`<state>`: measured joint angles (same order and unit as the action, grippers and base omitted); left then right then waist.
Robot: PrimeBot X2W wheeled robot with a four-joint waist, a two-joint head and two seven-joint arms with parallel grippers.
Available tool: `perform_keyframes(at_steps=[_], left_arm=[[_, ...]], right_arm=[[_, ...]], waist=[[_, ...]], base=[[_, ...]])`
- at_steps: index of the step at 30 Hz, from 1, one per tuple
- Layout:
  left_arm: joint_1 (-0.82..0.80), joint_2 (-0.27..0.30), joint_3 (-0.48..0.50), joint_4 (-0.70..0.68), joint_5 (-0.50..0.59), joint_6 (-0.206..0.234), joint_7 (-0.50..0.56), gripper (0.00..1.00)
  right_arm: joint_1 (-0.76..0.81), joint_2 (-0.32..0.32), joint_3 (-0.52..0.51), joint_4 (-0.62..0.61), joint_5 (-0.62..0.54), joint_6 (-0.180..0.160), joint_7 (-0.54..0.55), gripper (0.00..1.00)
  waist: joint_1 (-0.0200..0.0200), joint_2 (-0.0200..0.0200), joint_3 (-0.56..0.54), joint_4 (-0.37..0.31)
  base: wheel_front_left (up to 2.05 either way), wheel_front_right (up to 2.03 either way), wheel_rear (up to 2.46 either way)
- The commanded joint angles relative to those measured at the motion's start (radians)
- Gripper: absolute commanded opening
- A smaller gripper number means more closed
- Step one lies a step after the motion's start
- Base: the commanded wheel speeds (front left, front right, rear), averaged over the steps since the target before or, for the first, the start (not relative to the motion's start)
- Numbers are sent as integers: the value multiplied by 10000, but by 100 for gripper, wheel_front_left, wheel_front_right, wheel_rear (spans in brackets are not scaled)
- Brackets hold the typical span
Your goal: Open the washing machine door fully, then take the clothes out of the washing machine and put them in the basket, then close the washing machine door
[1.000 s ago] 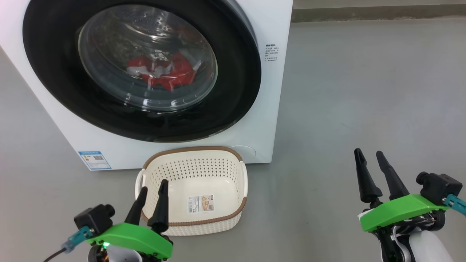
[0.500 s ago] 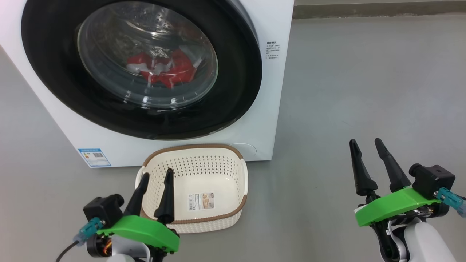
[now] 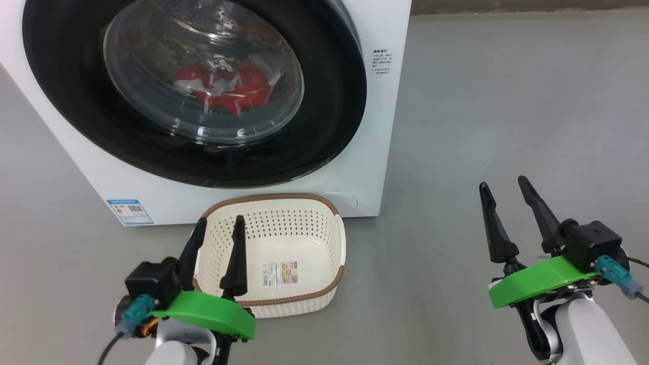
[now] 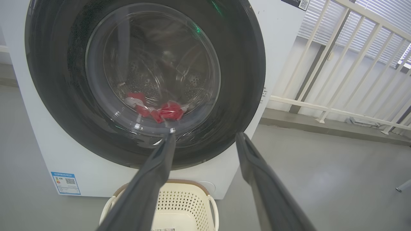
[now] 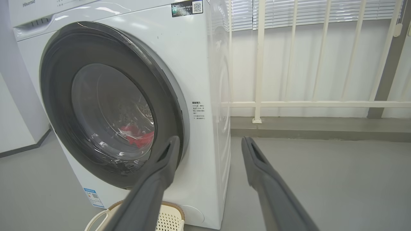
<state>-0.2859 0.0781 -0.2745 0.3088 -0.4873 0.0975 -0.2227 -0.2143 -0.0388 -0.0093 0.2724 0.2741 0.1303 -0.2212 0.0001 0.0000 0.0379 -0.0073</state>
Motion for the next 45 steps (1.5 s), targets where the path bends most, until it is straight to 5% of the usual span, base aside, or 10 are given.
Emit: perform_keyframes(at_steps=[1, 9, 25, 26, 28, 29, 33, 45], left_arm=[[-449, 180, 196, -323, 416, 83, -160, 100], [-562, 193, 52, -336, 1183, 261, -391, 100], [-616, 207, 79, -542, 1204, 274, -391, 100], [-624, 203, 78, -591, 1228, 278, -391, 100], [-651, 186, 67, -709, 1278, 292, -391, 100], [-665, 176, 60, -761, 1298, 299, -391, 100], [-796, 134, -30, -1147, 1476, 333, -391, 100], [-990, 70, -371, -2764, 1827, 623, -286, 100]], right_arm=[[-515, -95, 304, -305, -421, 4, -177, 100], [-657, -114, 390, -310, -1325, 4, -406, 100], [-675, -114, 332, -355, -1264, 4, -406, 100], [-687, -114, 320, -340, -1253, 4, -406, 78], [-745, -114, 307, -279, -1214, 4, -406, 15], [-802, -114, 301, -251, -1181, 4, -406, 0], [-1255, -114, 250, -113, -284, 4, -341, 0], [-3201, -114, -316, 12, 4963, 4, 1140, 0]], waist=[[-1, 0, 15, 5], [-1, 0, 56, 25], [-1, 0, 233, 67], [-1, 0, 264, 73], [-1, 0, 385, 97], [-1, 0, 450, 108], [-1, 0, 824, 184], [-1, 0, 2009, 560]], base=[[0, 0, 0], [0, 0, 0], [0, 0, 0], [0, 0, 0], [0, 0, 0], [0, 0, 0], [0, 0, 0], [0, 0, 0]])
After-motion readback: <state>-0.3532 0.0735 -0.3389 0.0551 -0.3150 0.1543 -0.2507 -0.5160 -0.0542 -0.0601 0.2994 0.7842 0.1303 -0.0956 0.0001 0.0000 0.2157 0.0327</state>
